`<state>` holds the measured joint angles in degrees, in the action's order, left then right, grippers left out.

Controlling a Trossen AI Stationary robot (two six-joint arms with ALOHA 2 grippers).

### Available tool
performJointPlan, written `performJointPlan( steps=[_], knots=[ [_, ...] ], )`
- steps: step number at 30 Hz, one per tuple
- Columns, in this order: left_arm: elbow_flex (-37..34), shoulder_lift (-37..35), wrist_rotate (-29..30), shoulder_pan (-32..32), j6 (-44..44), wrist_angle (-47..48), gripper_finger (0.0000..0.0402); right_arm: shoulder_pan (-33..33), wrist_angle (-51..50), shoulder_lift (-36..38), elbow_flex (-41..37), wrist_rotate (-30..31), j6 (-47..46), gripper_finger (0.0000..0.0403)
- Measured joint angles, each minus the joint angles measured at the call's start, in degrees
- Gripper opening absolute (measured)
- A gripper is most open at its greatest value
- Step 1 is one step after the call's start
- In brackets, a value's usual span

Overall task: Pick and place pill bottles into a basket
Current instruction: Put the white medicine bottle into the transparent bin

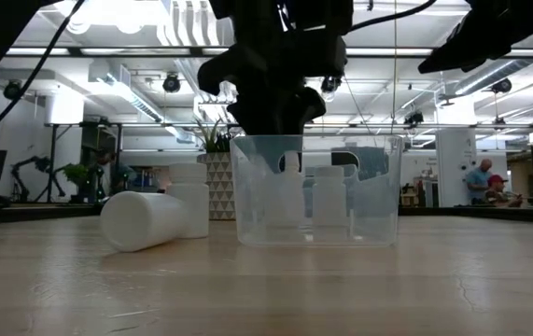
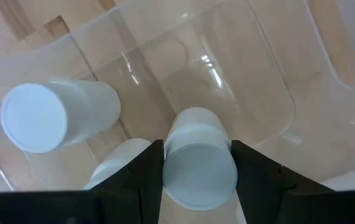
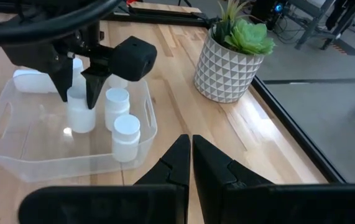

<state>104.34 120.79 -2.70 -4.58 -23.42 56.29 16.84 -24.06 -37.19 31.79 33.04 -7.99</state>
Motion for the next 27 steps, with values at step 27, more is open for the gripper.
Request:
performJointPlan(
  steps=[27],
  knots=[
    [-2.17,-0.02,-0.11,0.09,2.01,-1.68,0.0253,0.0,-0.22,-0.02,0.0,-0.09,-0.39,0.0008]
  ],
)
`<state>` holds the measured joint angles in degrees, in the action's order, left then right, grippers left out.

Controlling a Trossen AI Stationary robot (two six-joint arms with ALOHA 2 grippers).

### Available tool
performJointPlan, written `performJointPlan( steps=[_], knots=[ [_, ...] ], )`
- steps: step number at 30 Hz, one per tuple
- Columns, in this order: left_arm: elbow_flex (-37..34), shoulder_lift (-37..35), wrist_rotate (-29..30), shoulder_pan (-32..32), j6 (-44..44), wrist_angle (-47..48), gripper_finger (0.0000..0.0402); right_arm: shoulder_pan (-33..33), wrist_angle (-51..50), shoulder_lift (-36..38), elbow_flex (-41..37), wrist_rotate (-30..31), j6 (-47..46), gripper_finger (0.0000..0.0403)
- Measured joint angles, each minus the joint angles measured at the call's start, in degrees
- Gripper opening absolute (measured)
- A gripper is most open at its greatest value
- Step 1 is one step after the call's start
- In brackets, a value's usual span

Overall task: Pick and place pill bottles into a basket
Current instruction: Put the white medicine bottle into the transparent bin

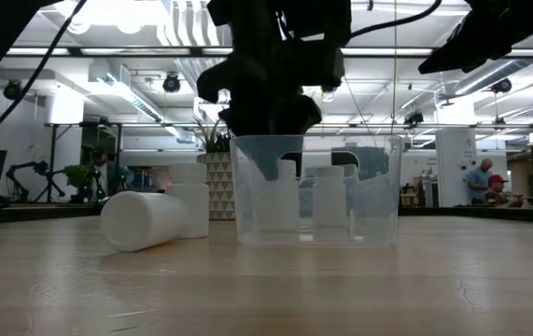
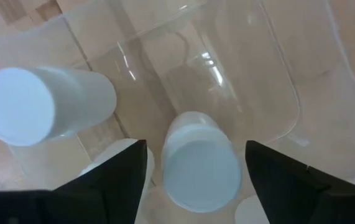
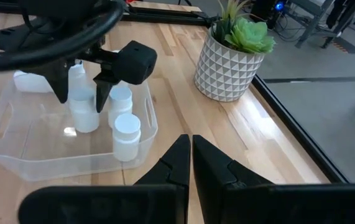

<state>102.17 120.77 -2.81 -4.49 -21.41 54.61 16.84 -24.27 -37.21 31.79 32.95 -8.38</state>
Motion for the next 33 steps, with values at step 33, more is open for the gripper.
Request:
performJointPlan(
  steps=[33],
  knots=[
    [-19.03,-32.55,4.22,-0.61,10.61,-16.64,0.0255,0.15,5.85,0.82,-2.49,-0.59,4.48,0.0008]
  ],
)
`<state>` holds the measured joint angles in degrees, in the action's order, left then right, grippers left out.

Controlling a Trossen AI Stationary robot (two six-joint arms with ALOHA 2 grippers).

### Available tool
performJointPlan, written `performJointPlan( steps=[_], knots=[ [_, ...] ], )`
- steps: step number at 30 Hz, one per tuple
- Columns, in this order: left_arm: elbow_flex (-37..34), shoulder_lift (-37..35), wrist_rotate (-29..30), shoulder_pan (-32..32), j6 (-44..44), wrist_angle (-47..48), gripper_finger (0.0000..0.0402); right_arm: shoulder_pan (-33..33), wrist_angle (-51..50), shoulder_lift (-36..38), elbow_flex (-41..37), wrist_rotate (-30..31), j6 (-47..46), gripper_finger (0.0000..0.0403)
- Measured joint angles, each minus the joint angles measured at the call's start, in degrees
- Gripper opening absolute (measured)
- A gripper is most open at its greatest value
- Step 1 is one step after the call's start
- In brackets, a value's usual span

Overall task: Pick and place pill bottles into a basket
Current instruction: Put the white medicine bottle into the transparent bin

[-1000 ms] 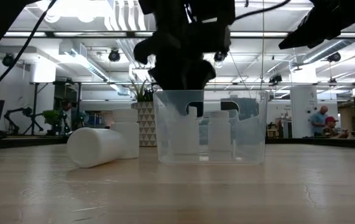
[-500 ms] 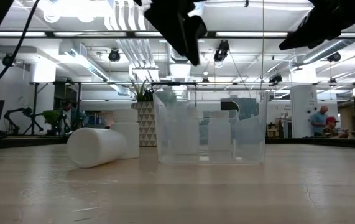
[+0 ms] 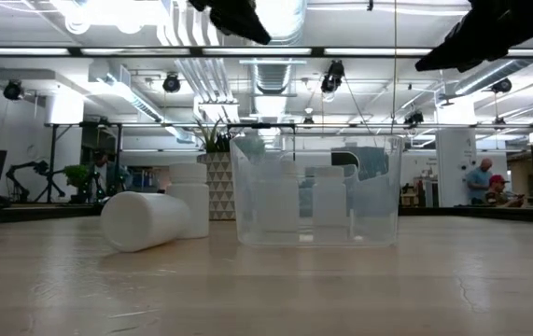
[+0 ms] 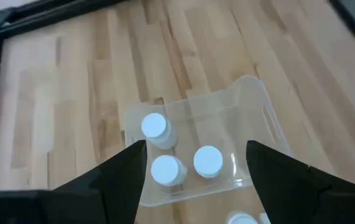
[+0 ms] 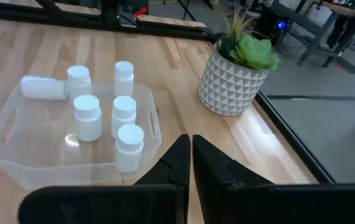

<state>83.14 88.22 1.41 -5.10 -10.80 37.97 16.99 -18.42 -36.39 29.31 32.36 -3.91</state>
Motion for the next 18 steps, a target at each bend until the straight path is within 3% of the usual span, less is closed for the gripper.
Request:
performJointPlan(
  steps=[9,18],
  knots=[
    [-15.38,-11.29,6.29,-1.96,11.71,-3.28,0.0255,-0.02,1.11,0.95,-1.8,0.73,-0.85,0.0008],
    [-19.74,-11.75,6.97,-7.0,32.19,-4.01,0.0255,-0.02,1.53,1.03,-2.19,4.16,-0.32,0.0008]
  ],
)
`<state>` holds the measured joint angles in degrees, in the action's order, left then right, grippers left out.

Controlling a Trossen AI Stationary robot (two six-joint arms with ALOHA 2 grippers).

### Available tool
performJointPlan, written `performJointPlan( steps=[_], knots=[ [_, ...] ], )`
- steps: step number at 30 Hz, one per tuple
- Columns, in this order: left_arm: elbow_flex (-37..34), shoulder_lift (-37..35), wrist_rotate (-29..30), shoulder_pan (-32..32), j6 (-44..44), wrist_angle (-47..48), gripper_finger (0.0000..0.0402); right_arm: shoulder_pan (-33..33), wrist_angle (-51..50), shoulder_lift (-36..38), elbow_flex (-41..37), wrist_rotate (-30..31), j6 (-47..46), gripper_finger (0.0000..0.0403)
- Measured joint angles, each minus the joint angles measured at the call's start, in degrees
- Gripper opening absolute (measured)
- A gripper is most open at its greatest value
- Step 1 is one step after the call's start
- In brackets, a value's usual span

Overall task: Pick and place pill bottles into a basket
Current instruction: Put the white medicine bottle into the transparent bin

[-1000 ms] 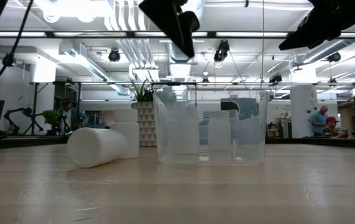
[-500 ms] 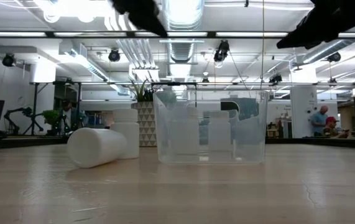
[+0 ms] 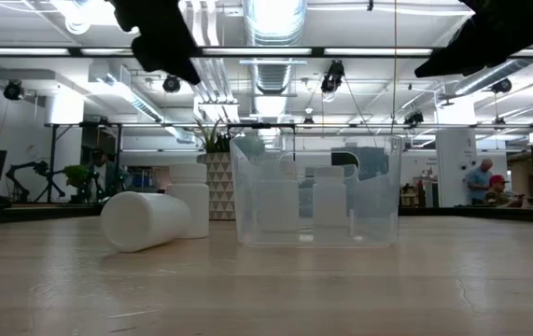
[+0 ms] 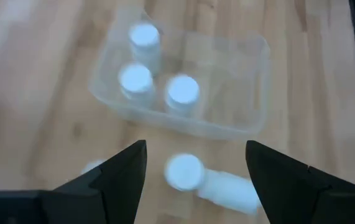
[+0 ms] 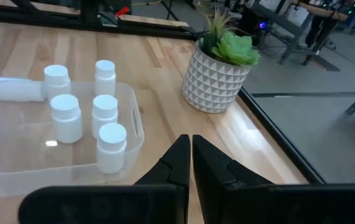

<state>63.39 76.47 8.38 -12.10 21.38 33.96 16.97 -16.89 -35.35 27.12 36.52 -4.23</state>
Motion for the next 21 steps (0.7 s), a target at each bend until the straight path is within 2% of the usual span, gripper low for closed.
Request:
performJointPlan(
  steps=[4,8,11,16,21],
  knots=[
    [0.12,0.93,-0.48,-3.53,7.77,0.93,0.0255,-0.01,1.27,0.03,-0.33,-0.41,0.48,0.0008],
    [-0.13,1.2,-0.12,-7.74,14.65,0.54,0.0255,0.0,4.51,0.1,-1.7,-8.15,2.53,0.0008],
    [-0.16,1.93,2.06,-10.73,23.24,0.81,0.0255,0.0,7.13,0.11,-3.11,-12.61,2.96,0.0008],
    [0.44,4.09,3.79,-14.22,40.44,0.92,0.0255,0.0,7.48,0.09,-4.8,-13.06,2.47,0.0008],
    [1.18,7.84,3.75,-14.55,47.94,1.47,0.0255,0.0,10.58,0.09,-6.64,-13.08,2.98,0.0008]
  ],
)
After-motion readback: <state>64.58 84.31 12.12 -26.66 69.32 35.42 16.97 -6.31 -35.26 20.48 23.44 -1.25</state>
